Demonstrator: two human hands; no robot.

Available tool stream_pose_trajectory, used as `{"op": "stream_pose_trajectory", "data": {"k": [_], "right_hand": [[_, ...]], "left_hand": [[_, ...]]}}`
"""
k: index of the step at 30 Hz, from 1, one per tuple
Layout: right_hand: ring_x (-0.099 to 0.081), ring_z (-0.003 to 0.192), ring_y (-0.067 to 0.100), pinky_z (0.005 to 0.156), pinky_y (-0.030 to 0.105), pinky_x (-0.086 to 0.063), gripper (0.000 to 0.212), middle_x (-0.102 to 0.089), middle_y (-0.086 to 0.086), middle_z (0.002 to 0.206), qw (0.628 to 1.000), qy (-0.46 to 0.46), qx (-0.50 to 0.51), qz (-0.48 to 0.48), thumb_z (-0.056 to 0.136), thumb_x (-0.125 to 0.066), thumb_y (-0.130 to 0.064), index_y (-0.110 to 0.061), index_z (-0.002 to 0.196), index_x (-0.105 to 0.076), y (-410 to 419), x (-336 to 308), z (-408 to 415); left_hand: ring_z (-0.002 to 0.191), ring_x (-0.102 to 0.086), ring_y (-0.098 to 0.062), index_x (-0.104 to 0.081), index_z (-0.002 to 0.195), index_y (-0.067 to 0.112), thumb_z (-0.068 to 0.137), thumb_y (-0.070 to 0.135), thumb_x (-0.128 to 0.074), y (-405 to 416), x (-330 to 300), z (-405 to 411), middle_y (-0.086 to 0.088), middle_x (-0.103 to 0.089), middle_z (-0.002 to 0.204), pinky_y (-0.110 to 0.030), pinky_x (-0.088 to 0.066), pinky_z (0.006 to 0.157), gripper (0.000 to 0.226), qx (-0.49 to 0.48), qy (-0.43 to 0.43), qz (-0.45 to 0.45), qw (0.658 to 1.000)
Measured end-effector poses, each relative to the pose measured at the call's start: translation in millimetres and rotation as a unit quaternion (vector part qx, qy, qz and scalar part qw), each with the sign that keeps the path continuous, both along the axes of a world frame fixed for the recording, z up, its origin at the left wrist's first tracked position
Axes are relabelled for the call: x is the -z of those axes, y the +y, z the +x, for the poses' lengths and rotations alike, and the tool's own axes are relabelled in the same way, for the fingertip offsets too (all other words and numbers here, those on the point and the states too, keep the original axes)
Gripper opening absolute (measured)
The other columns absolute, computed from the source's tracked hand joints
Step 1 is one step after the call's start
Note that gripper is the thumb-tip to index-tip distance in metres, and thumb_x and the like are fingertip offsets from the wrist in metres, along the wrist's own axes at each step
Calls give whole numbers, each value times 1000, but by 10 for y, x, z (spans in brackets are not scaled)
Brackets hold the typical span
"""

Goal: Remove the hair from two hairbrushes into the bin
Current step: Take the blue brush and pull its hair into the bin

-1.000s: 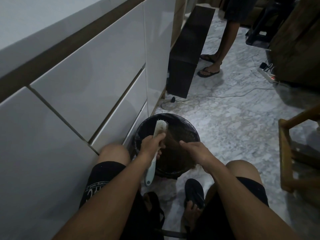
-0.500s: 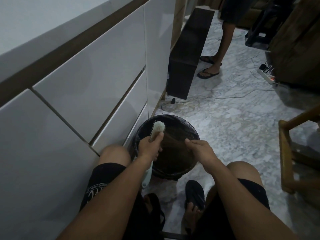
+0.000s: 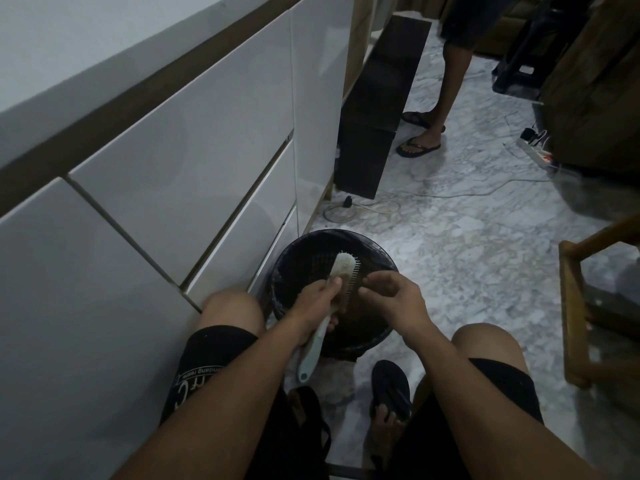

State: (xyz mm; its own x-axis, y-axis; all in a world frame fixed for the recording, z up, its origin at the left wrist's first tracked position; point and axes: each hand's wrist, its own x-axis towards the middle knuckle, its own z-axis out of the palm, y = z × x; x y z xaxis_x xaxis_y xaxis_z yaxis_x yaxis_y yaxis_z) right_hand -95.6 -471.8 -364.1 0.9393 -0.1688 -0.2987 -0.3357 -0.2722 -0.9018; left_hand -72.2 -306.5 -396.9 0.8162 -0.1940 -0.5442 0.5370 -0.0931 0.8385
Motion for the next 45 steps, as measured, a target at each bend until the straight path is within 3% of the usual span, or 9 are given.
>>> {"op": "stream_pose_trajectory", "data": {"k": [3, 7, 12, 16, 23, 26, 31, 38, 45], "right_hand": [[-67, 95, 15, 77, 21, -52, 30, -72, 4, 101, 1000, 3, 2, -17, 77, -80, -15, -7, 102, -64, 48, 55, 5], [-67, 87, 22, 82, 39, -55, 25, -72, 13, 96, 1000, 8, 19, -15, 77, -79, -10, -5, 93, -60, 59, 66, 22], [-68, 78, 23, 77, 38, -57, 8, -73, 10, 81, 994, -4, 105, -2, 78, -77, -7, -12, 82, -73, -31, 66, 49], [-67, 73, 20, 77, 36, -57, 15, -69, 2, 70, 986, -16, 168, -3, 77, -77, -9, -23, 72, -73, -80, 124, 86], [-64, 101, 10, 74, 21, -49, 42, -68, -2, 111, 993, 38, 22, 106, 76, -74, 2, -10, 114, -59, 27, 16, 22], [-64, 98, 8, 75, 22, -48, 47, -69, -2, 107, 994, 68, -36, 75, 77, -78, -9, -14, 117, -53, 60, 27, -7], [-64, 74, 4, 60, 10, -52, 18, -71, 0, 85, 1000, 26, -10, 10, 83, -72, -4, -4, 101, -71, 42, -8, 10], [-68, 80, 20, 81, 34, -58, 13, -73, 8, 83, 979, 6, 186, 84, 80, -72, 2, -2, 92, -76, -88, 48, 87], [-69, 99, 17, 81, 29, -53, 40, -74, 5, 105, 990, 26, 17, 137, 81, -72, -3, -16, 118, -66, -53, -14, 39]], "left_hand": [[52, -54, -17, -63, 96, 13, 98, 43, -49, -6, 12, -19, -9, -63, 80, -26, -45, 48, 33, 30, -10, 8, 999], [49, -51, -17, -62, 88, 16, 98, 41, -50, -3, -1, -34, -5, -60, 74, -24, -42, 46, 29, 40, -10, -1, 999], [50, -51, -18, -62, 92, 5, 98, 41, -50, 10, 35, 16, -10, -61, 75, -26, -42, 48, 38, -1, -57, 64, 996], [54, -55, -21, -63, 95, -1, 97, 43, -48, 36, 63, 46, -16, -63, 77, -29, -44, 52, 46, -20, -112, 110, 987], [51, -57, -16, -64, 95, 4, 96, 41, -53, 8, 77, 38, -11, -63, 72, -27, -46, 48, 38, 10, -117, 94, 989], [48, -55, -15, -65, 91, 8, 94, 39, -56, -4, 75, 30, -8, -62, 68, -26, -45, 46, 32, 16, -109, 84, 990], [49, -53, -17, -62, 83, 13, 93, 38, -59, 47, 70, 53, -8, -61, 69, -25, -42, 46, 26, -6, -98, 77, 992], [51, -54, -18, -65, 85, 10, 91, 40, -58, 72, 104, 71, -8, -62, 70, -25, -40, 47, 32, -47, -93, 122, 987], [49, -52, -20, -61, 82, 11, 94, 31, -56, 9, 19, 55, -11, -61, 72, -26, -40, 47, 25, -25, -35, 50, 998]]}}
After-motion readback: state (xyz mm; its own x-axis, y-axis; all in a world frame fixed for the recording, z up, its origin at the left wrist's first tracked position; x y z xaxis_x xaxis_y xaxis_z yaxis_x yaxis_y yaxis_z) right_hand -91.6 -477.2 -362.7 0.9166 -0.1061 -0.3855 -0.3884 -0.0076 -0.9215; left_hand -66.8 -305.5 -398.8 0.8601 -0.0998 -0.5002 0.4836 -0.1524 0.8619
